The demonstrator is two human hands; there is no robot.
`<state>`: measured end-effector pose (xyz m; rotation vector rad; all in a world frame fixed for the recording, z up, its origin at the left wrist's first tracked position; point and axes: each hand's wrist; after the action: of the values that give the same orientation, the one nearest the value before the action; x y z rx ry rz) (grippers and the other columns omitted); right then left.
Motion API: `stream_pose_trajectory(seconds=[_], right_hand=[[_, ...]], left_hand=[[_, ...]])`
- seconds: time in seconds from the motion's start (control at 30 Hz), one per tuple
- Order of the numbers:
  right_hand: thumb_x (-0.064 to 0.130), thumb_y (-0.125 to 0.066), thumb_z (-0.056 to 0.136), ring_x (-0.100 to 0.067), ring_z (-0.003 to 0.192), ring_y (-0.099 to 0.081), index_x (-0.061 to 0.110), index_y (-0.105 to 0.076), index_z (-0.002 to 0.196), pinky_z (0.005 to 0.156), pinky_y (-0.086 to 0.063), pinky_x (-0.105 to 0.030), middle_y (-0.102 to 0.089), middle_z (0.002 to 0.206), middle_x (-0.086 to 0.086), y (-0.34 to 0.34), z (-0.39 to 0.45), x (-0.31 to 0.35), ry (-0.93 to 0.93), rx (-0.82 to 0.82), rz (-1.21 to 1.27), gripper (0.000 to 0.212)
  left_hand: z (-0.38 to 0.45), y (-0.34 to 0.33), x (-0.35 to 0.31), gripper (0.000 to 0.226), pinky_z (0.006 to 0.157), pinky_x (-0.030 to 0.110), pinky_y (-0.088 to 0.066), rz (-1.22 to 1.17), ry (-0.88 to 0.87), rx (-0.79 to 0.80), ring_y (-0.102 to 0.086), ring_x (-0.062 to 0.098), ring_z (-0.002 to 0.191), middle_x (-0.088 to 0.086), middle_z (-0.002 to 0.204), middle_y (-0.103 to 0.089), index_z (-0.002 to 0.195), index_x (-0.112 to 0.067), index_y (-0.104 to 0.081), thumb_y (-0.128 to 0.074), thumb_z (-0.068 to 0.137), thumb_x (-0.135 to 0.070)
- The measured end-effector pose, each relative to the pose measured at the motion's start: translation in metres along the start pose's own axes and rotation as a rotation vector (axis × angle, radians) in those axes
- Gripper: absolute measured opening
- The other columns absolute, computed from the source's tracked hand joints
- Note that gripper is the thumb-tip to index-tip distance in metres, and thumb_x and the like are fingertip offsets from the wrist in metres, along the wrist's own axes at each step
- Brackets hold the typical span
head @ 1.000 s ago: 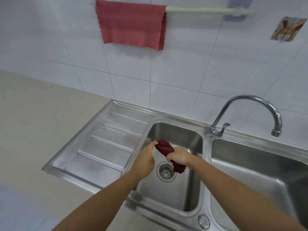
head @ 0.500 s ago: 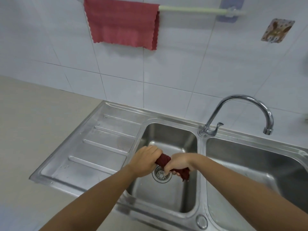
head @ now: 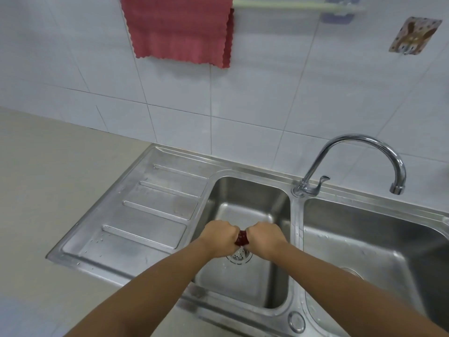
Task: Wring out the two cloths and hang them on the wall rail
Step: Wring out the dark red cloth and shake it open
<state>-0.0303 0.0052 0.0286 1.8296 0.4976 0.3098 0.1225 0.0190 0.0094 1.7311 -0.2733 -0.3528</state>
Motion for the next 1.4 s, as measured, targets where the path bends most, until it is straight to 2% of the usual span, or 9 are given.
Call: stream_pose_trajectory(seconds=[0.3, 0.53, 0.7, 0.8, 0.93, 1.07, 1.13, 1.23, 1.4], right_hand=[[0.034, -0.051, 0.089, -0.023, 0.066, -0.055, 0.015, -0.063, 0.088, 0.057, -0.042, -0.029, -0.065, 0.079, -0.004, -0.005, 0.006, -0.005, 0.061, -0.026, -0.008, 0.022], [0.03, -0.069, 0.076, -0.022, 0.081, -0.062, 0.017, -0.055, 0.104, 0.069, -0.051, -0.034, -0.064, 0.09, -0.002, -0.004, 0.008, -0.007, -0.071, 0.094, 0.471, 0.033], [0.012, -0.066, 0.074, -0.011, 0.042, -0.049, 0.011, -0.057, 0.078, 0.045, -0.044, -0.025, -0.053, 0.058, -0.003, 0.005, 0.003, 0.001, -0.229, 0.331, 1.058, 0.01], [0.012, -0.065, 0.078, -0.006, 0.041, -0.042, 0.013, -0.055, 0.078, 0.04, -0.038, -0.017, -0.05, 0.056, 0.002, 0.012, 0.001, -0.004, -0.289, 0.577, 1.339, 0.009], [0.022, -0.062, 0.082, -0.001, 0.039, -0.04, 0.019, -0.052, 0.068, 0.036, -0.032, -0.011, -0.047, 0.054, 0.008, 0.023, 0.001, -0.011, -0.266, 0.954, 1.456, 0.018], [0.027, -0.06, 0.087, -0.001, 0.035, -0.034, 0.021, -0.051, 0.063, 0.033, -0.027, -0.01, -0.044, 0.049, 0.01, 0.03, -0.004, -0.002, -0.22, 1.1, 1.368, 0.026], [0.03, -0.063, 0.084, -0.002, 0.036, -0.033, 0.022, -0.05, 0.061, 0.033, -0.025, -0.012, -0.043, 0.049, 0.009, 0.03, -0.006, 0.006, -0.227, 1.025, 1.195, 0.028], [0.031, -0.07, 0.07, -0.01, 0.041, -0.036, 0.019, -0.052, 0.061, 0.039, -0.027, -0.021, -0.045, 0.054, 0.003, 0.024, -0.007, 0.014, -0.226, 0.644, 0.907, 0.023], [0.03, -0.059, 0.075, -0.02, 0.063, -0.056, 0.017, -0.062, 0.076, 0.052, -0.04, -0.025, -0.061, 0.072, 0.0, 0.013, -0.009, 0.019, -0.143, 0.154, 0.391, 0.014]], left_hand=[[0.002, 0.003, 0.003, 0.027, 0.058, 0.029, -0.044, 0.01, -0.023, 0.02, -0.058, 0.026, 0.063, 0.006, 0.072, -0.065, 0.084, -0.012, -0.061, -0.047, 0.088, -0.035], [0.0, -0.012, 0.02, 0.024, 0.067, 0.033, -0.049, -0.07, 0.067, -0.118, -0.063, 0.023, 0.085, 0.005, 0.098, -0.065, 0.105, -0.014, -0.051, -0.057, 0.088, -0.03], [-0.01, -0.021, 0.017, 0.052, 0.078, 0.029, -0.055, -0.253, 0.085, -0.392, -0.06, 0.019, 0.101, 0.002, 0.124, -0.054, 0.13, -0.015, -0.047, -0.065, 0.081, -0.01], [-0.019, -0.026, 0.017, 0.047, 0.082, 0.028, -0.056, -0.217, -0.042, -0.601, -0.061, 0.023, 0.105, 0.012, 0.126, -0.056, 0.124, -0.01, -0.048, -0.06, 0.08, -0.001], [-0.027, -0.032, 0.022, 0.047, 0.1, 0.036, -0.041, -0.127, -0.172, -0.703, -0.049, 0.025, 0.115, 0.013, 0.13, -0.051, 0.125, -0.012, -0.045, -0.06, 0.08, -0.01], [-0.022, -0.02, 0.022, 0.03, 0.078, 0.03, -0.043, -0.081, -0.216, -0.65, -0.05, 0.017, 0.09, 0.0, 0.1, -0.055, 0.102, -0.02, -0.054, -0.068, 0.076, -0.023], [-0.016, -0.011, 0.024, 0.017, 0.061, 0.028, -0.043, -0.001, -0.289, -0.567, -0.049, 0.015, 0.072, -0.003, 0.079, -0.056, 0.083, -0.019, -0.056, -0.07, 0.075, -0.023], [-0.011, -0.003, 0.027, 0.02, 0.048, 0.029, -0.044, 0.008, -0.304, -0.366, -0.053, 0.021, 0.055, 0.002, 0.065, -0.059, 0.074, -0.012, -0.054, -0.068, 0.078, -0.027], [-0.009, 0.009, 0.014, 0.027, 0.058, 0.031, -0.046, 0.032, -0.12, -0.062, -0.062, 0.029, 0.066, 0.011, 0.077, -0.068, 0.085, -0.006, -0.059, -0.051, 0.089, -0.033]])
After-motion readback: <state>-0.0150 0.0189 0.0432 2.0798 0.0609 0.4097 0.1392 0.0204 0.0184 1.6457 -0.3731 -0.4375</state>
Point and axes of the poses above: each hand's wrist, its own z-axis towards the middle knuckle, its own y-axis out of the back of the hand, x = y × z
